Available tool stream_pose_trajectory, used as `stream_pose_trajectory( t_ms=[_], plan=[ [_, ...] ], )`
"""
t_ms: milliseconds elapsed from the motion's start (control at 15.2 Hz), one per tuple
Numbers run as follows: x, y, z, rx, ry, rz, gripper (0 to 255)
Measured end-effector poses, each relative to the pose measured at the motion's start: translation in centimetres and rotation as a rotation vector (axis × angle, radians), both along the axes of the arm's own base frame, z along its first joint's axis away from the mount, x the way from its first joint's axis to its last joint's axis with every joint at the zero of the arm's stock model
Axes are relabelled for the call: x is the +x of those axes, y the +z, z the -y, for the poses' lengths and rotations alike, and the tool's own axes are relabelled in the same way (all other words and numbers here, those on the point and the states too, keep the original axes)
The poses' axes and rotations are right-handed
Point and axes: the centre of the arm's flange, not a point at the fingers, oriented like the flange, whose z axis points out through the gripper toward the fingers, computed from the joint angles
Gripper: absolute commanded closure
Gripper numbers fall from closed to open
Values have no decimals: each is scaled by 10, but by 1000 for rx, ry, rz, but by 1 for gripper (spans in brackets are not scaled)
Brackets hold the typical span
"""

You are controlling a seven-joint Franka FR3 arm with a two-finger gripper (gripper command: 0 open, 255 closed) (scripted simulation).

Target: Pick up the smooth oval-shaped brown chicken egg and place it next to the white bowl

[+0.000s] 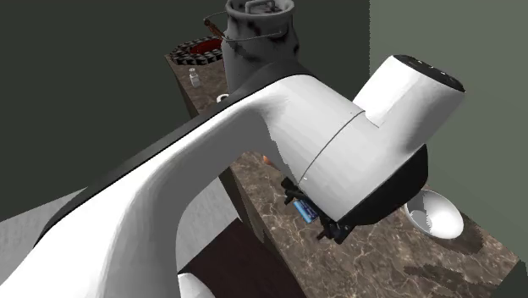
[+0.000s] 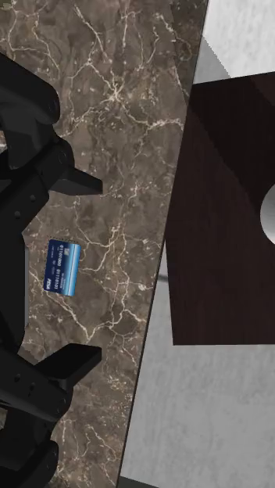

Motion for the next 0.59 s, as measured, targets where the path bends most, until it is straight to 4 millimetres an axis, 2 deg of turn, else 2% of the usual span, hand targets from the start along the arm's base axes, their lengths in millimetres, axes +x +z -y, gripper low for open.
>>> stream_pose_trajectory(
  t_ms=[66, 264, 594],
  plan=[
    [0, 0, 0, 0, 0, 0, 0],
    [10, -16, -14, 21, -7, 7, 0],
    [40, -53, -50, 69, -24, 25, 0]
  ],
)
